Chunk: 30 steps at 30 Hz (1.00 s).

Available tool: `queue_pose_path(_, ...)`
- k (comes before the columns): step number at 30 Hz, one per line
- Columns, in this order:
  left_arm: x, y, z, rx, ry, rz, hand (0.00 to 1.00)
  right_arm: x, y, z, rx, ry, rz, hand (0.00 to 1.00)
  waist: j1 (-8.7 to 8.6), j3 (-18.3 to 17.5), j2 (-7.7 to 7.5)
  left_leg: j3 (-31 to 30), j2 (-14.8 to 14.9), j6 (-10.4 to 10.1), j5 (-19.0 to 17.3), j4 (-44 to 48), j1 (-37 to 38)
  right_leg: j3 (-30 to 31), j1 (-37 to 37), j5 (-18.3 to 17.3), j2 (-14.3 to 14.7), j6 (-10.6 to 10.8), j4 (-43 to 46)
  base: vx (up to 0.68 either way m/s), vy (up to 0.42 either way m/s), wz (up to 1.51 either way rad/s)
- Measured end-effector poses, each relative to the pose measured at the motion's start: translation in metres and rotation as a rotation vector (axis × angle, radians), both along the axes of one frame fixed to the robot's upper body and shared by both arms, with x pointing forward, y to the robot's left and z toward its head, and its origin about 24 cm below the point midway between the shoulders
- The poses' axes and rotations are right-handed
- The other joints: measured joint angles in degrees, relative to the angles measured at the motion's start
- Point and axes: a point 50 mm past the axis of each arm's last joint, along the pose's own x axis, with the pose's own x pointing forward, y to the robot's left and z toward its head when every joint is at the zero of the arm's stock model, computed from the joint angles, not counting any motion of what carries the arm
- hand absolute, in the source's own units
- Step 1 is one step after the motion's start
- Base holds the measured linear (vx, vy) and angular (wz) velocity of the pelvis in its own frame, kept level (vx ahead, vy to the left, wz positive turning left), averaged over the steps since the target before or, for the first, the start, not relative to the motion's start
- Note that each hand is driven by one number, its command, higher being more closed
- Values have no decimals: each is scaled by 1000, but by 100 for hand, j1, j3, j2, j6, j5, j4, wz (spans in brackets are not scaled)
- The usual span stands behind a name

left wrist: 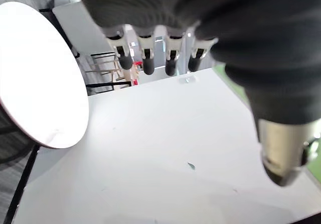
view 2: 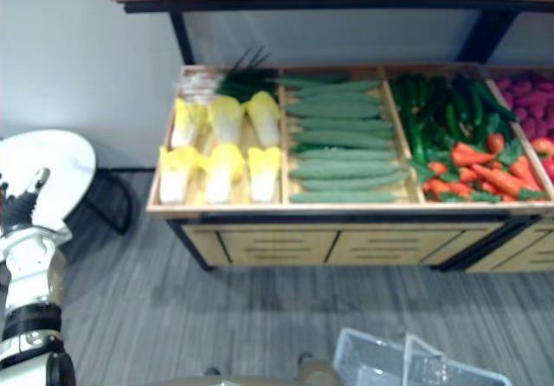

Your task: Pick vegetable in the basket

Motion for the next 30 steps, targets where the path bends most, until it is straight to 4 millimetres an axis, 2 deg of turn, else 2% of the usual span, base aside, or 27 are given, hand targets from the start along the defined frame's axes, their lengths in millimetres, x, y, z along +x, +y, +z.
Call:
queue_pose_path(4,24,-39,2,162,83,-158,0,-5,0,0,0,12,-3,100,-44,1,0,-24,-49,39,74,-24,-21,-10,90,168,1,34,-259,0,0,0)
queue_pose_path(7,29,-56,-9,153,125,-199,0,-5,1,0,0,12,-3,100,-189,4,5,-86,-97,58,85,-26,-8,-52,160,196,-40,50,-332,25,13,6)
queue_pose_path(11,40,-81,-25,127,195,-280,0,-9,2,-1,3,21,-6,100,-192,30,21,-152,-124,63,85,-39,9,-106,281,310,-51,61,-544,32,7,4)
queue_pose_path(13,42,-86,-33,126,234,-292,0,-8,2,-1,2,20,0,100,-206,56,47,-183,-129,69,89,-38,-10,-139,282,310,-60,61,-554,6,-4,9)
queue_pose_path(14,42,-88,-35,123,244,-297,0,-6,2,0,1,14,6,100,-266,97,67,-214,-132,79,97,-38,-33,-172,282,309,-68,61,-565,-7,-7,13)
queue_pose_path(19,49,-94,-33,130,248,-319,0,4,1,1,-23,-10,26,100,-323,331,167,-273,-135,105,119,-43,-127,-248,245,322,-85,84,-612,-13,-4,6)
queue_pose_path(26,64,-99,-21,153,244,-314,0,33,-2,6,-58,-81,46,100,-398,628,291,-82,-125,95,149,-82,-374,-103,-164,345,-109,88,-421,35,1,-11)
queue_pose_path(30,82,-118,-2,136,172,-345,0,55,-8,12,-90,-135,82,100,-461,810,340,140,-133,98,186,-75,-472,52,-439,322,-118,60,-218,55,5,-20)
